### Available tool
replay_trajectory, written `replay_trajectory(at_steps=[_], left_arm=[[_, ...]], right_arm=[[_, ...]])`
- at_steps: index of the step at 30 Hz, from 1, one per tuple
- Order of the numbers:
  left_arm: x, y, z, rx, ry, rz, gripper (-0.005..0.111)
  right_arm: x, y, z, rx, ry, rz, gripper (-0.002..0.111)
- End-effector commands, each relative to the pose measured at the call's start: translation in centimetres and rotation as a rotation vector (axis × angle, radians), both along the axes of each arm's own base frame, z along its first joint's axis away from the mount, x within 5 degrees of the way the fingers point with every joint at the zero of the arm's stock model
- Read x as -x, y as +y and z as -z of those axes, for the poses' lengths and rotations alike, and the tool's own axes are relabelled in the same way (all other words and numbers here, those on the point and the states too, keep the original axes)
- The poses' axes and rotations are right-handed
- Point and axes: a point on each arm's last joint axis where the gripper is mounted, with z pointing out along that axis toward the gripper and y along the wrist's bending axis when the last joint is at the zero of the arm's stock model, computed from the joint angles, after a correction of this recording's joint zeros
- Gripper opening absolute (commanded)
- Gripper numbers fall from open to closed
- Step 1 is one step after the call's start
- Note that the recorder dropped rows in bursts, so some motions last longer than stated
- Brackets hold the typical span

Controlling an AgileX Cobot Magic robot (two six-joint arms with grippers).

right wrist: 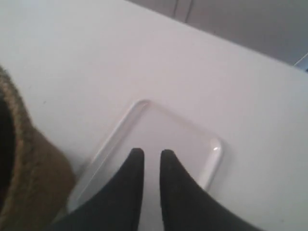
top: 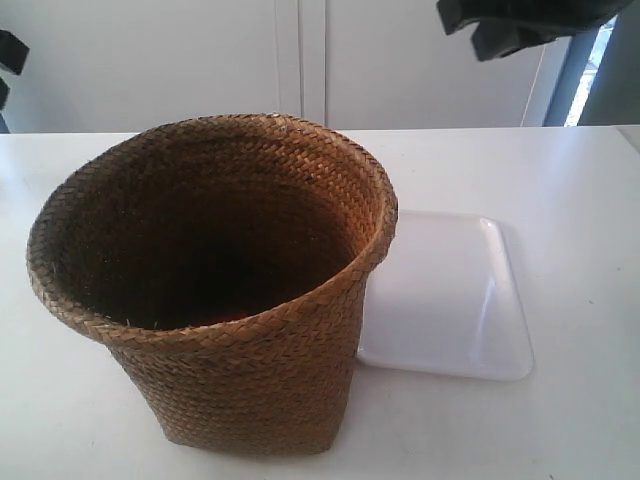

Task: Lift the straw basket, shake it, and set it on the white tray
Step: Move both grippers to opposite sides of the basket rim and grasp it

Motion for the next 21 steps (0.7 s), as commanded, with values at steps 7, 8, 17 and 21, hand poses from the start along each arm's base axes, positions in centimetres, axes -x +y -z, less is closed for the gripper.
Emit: replay_trajectory(at_steps=[7, 8, 17, 21], left_arm=[[-0.4, -1.9, 0.4, 0.148, 0.210, 0.114, 0.066], [-0.3, -2.1, 0.4, 0.163, 0.219, 0.131, 0.067], [0.1, -3.1, 0.8, 0.169, 0.288, 0.194, 0.067], [-0.7, -3.0, 2.2, 0.161, 0.356, 0.171, 0.067]], right_arm=[[-0.2, 2.4, 2.9, -0.129, 0.314, -0.072, 0.057], [-0.1, 2.5, 3.0, -0.143, 0.332, -0.078, 0.057], [0.3, 5.2, 3.1, -0.195, 0.342, -0.149, 0.057], [-0.5, 6.8, 4.9, -0.186, 0.401, -0.150, 0.057]])
